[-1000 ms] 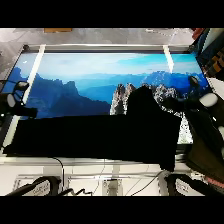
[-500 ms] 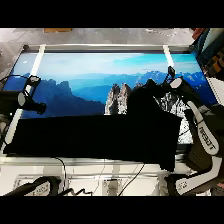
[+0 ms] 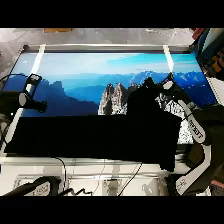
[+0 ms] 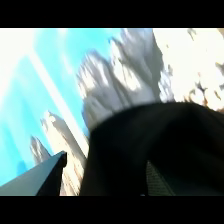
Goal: Fold the clothes and pants, and hang the long-sleeved shirts on hangers.
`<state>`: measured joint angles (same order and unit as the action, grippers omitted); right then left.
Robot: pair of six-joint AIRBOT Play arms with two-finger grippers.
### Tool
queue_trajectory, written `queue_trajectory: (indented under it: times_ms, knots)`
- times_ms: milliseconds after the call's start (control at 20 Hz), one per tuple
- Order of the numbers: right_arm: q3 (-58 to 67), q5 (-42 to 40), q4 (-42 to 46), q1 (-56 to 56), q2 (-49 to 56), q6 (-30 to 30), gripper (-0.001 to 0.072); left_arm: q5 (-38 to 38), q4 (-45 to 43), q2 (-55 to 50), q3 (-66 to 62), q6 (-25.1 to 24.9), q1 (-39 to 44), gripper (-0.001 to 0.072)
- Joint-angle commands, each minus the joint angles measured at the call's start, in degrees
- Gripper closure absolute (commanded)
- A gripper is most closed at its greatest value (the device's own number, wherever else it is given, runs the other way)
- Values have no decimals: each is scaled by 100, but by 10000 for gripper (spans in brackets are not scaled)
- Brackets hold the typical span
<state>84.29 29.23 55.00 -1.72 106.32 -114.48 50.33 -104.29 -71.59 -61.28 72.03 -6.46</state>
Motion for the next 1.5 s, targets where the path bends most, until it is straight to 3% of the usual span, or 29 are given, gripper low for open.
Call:
queue_trajectory:
  times_ms: [0, 100, 150, 200, 250, 300, 600, 750, 900, 1050, 1250, 1450]
  knots:
    - [278, -319, -28, -98, 210, 61, 184, -46, 4, -79, 9, 2, 0, 14]
    - [343, -280, 15, -162, 317, 59, 271, -42, 13, -160, 11, 2, 4, 14]
    - [343, -291, 94, -188, 343, 61, 401, -44, 44, -192, 11, 0, 4, 14]
    - [352, -315, 247, -190, 337, 74, 611, -48, 39, -203, 9, -2, 4, 14]
    - [393, -299, 332, -190, 326, 166, 678, -55, 39, -199, 2, 0, 4, 14]
    - [525, -98, 398, -188, 319, 343, 698, -72, 42, -184, 0, 0, 4, 14]
    - [1904, 2662, 734, -203, -101, 3095, 699, -94, 46, 90, -4, 0, 7, 14]
    - [1998, 4009, 918, -214, -730, 3652, 699, -122, 122, 293, -4, 2, 9, 14]
    - [1985, 5165, 1325, -326, -1438, 3753, 699, -114, 267, 496, -4, 2, 111, 14]
    - [1362, 5458, 1427, -579, -2424, 3740, 699, -105, 748, 680, -4, 4, 374, 14]
    - [-501, 5486, 1427, -1128, -3993, 3272, 699, 63, 2590, 741, -2, 4, 763, 19]
    - [-2555, 5709, 1421, -1803, -5532, 2273, 699, 33, 4647, 719, 4, 0, 1132, 20]
